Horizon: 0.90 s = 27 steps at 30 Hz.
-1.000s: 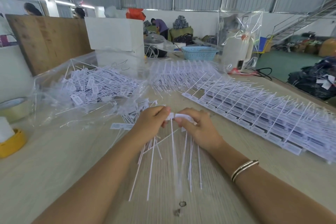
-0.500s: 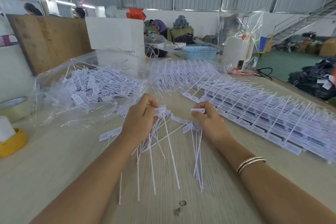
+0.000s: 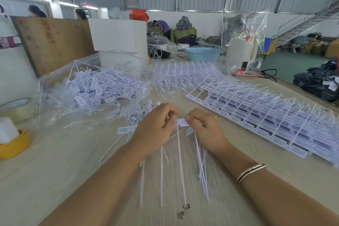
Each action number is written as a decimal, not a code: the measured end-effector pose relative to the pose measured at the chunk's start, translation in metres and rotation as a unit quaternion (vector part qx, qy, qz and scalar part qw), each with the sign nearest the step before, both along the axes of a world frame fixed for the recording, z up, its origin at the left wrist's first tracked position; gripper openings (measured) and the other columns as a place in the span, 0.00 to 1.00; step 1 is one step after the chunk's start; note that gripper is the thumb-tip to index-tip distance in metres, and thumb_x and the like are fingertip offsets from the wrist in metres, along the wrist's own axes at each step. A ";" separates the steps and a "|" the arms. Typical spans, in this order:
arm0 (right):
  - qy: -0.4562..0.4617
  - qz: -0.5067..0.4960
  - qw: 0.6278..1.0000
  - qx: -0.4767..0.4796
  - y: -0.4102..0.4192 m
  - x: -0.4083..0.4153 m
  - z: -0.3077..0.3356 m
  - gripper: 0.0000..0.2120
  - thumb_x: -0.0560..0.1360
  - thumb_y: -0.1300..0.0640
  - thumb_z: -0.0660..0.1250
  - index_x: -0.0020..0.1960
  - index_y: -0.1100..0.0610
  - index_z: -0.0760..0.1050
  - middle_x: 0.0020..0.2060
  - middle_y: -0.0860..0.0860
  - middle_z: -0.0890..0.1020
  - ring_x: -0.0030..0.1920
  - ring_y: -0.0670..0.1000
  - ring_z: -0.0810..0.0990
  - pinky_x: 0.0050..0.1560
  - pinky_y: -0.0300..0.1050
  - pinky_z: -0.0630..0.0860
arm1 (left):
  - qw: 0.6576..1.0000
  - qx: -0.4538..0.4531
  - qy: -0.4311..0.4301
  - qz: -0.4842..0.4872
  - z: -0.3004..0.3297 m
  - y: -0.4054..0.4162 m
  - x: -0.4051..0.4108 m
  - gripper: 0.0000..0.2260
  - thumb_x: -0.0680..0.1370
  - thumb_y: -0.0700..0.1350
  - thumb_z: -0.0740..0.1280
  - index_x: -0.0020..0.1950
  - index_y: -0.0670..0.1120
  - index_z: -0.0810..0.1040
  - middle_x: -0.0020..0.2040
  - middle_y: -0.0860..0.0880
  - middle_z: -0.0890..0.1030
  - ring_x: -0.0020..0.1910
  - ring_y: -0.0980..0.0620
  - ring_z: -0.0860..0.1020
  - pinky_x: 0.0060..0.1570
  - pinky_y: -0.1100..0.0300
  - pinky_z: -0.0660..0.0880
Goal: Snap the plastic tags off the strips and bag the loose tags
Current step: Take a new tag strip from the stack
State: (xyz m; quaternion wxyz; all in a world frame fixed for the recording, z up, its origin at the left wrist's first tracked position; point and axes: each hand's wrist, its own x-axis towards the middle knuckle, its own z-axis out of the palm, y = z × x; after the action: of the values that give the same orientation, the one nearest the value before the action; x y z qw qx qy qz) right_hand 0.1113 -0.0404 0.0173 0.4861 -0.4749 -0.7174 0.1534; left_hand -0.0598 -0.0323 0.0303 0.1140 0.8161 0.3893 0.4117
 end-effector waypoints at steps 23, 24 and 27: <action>0.061 0.050 0.995 0.064 -0.010 -0.008 0.008 0.07 0.75 0.53 0.63 0.44 0.41 0.77 0.37 0.38 0.80 0.43 0.42 0.79 0.55 0.67 0.68 | 0.949 -0.260 -0.179 -0.025 0.009 0.002 0.001 0.19 0.81 0.51 0.58 0.31 0.48 0.73 0.27 0.55 0.71 0.30 0.55 0.68 0.40 0.58 0.63; 0.062 0.047 0.995 0.065 -0.011 -0.008 0.008 0.07 0.76 0.52 0.63 0.44 0.41 0.77 0.37 0.37 0.80 0.44 0.43 0.79 0.55 0.69 0.67 | 0.948 -0.261 -0.179 -0.025 0.009 0.002 0.002 0.20 0.82 0.51 0.57 0.30 0.50 0.72 0.27 0.56 0.70 0.30 0.56 0.68 0.40 0.58 0.63; 0.074 0.057 0.994 0.053 -0.011 -0.009 0.006 0.07 0.77 0.54 0.63 0.42 0.45 0.77 0.36 0.39 0.80 0.43 0.44 0.79 0.57 0.63 0.70 | 0.952 -0.256 -0.165 -0.022 0.011 0.000 0.004 0.23 0.82 0.51 0.56 0.26 0.53 0.71 0.27 0.56 0.70 0.29 0.56 0.67 0.39 0.59 0.63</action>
State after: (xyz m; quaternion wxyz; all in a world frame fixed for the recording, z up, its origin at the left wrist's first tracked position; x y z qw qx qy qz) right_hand 0.1027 -0.0513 0.0228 0.5527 -0.3944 -0.7124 0.1771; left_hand -0.0561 -0.0327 0.0412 0.3910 0.6887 0.4391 0.4243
